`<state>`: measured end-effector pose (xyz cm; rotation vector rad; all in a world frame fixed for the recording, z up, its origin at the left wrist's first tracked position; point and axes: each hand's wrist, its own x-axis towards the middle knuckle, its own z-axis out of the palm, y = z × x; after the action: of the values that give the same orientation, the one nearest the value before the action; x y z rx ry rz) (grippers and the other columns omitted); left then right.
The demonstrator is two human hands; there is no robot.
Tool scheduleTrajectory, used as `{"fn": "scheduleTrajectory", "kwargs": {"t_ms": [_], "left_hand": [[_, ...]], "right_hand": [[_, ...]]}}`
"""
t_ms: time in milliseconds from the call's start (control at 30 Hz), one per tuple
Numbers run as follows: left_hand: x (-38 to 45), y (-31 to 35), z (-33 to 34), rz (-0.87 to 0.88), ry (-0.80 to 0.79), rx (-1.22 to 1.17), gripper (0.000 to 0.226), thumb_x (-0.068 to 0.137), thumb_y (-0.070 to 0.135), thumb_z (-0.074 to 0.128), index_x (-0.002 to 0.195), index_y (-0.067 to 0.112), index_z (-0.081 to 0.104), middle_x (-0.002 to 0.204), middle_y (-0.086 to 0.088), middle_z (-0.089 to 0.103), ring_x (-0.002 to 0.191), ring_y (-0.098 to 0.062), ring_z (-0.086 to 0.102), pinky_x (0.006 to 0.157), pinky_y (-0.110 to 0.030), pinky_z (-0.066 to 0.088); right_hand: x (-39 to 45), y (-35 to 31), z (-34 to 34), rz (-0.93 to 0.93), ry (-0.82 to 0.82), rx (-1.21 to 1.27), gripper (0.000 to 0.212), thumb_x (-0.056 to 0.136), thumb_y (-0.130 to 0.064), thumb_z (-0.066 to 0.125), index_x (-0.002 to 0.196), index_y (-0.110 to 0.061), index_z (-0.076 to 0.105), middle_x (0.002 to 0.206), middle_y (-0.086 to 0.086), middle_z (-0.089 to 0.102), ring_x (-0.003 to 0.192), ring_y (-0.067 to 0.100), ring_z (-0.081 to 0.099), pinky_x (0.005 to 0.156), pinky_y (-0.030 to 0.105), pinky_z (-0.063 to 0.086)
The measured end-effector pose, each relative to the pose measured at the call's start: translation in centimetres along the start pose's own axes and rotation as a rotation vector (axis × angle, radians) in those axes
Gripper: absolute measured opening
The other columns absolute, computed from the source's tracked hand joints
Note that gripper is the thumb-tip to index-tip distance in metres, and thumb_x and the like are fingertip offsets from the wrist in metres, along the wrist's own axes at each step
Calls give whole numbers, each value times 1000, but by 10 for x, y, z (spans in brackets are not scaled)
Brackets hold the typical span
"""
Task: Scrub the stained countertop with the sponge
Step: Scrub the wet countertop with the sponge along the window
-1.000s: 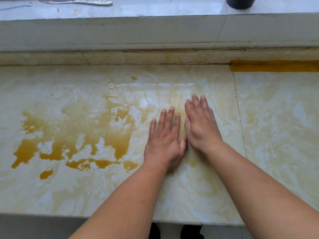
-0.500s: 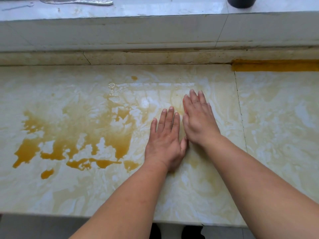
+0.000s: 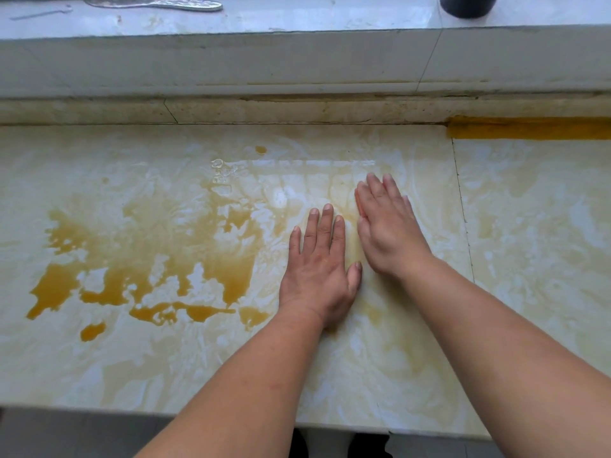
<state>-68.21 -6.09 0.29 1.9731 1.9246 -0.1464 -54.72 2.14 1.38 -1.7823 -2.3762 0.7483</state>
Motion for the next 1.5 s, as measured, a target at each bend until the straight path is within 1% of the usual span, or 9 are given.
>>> {"fn": "scheduleTrajectory", "kwargs": {"t_ms": [200,400,600,733,933,1067,1167,1367,1500], "left_hand": [[1,-2,-2,20,-19,-38,79,107,50,24,164,16,-19,166,-4,-39,152,-22,-38,127,-49,-14],[-4,-39,-24,13,9,-97,76,108,46,28,166,15,-10,171,-2,-30,156,-19,-30,129,-41,-11],[-5,-98,-26,-8,-10,11,78,107,56,21,166,19,-15,168,-3,-35,155,-23,-33,129,-45,-11],[-2,-98,-19,9,18,10,78,106,57,17,164,19,-19,167,-5,-37,154,-24,-35,129,-48,-12],[-3,-99,-18,14,39,-4,79,106,57,16,163,17,-22,166,-6,-39,153,-25,-36,128,-49,-14],[-3,-98,-18,13,43,-2,80,106,58,16,163,18,-22,166,-6,-40,152,-25,-38,128,-49,-14],[-2,-99,-17,9,43,-12,80,105,59,17,163,21,-22,165,-4,-41,152,-23,-39,127,-48,-15],[-4,-98,-17,-4,41,-6,80,104,61,17,163,24,-23,165,-3,-43,151,-23,-41,127,-50,-14],[-3,-97,-18,-19,31,13,81,103,62,17,163,25,-23,165,-3,-42,151,-23,-40,127,-53,-13]], "right_hand": [[-115,21,22,-44,-13,8,61,103,-32,29,161,-28,13,168,-15,-7,153,6,-16,125,41,5],[-192,-12,58,-79,31,24,62,99,-30,33,159,-21,25,170,-7,6,156,18,3,123,38,11],[-91,-60,62,75,57,-21,63,102,-33,20,162,-22,6,167,-9,-17,152,12,-24,125,39,-7],[-48,-68,50,153,68,-48,64,104,-29,27,162,-22,1,168,-8,-17,152,11,-23,124,37,-9],[-118,-75,68,80,25,-53,65,98,-38,13,162,-24,3,167,-12,-16,151,8,-23,124,38,-5],[-49,-74,56,107,44,-38,63,104,-32,27,162,-24,6,168,-9,-14,152,11,-21,126,45,1],[0,-78,42,146,39,-61,66,103,-29,31,162,-26,0,168,-8,-15,153,15,-21,125,45,-4],[-72,-72,55,73,50,-55,65,99,-33,23,162,-29,4,168,-13,-13,151,9,-24,125,41,-3],[-34,-69,50,90,47,-66,66,99,-32,24,162,-27,5,168,-10,-12,152,14,-22,124,41,-6]]}}
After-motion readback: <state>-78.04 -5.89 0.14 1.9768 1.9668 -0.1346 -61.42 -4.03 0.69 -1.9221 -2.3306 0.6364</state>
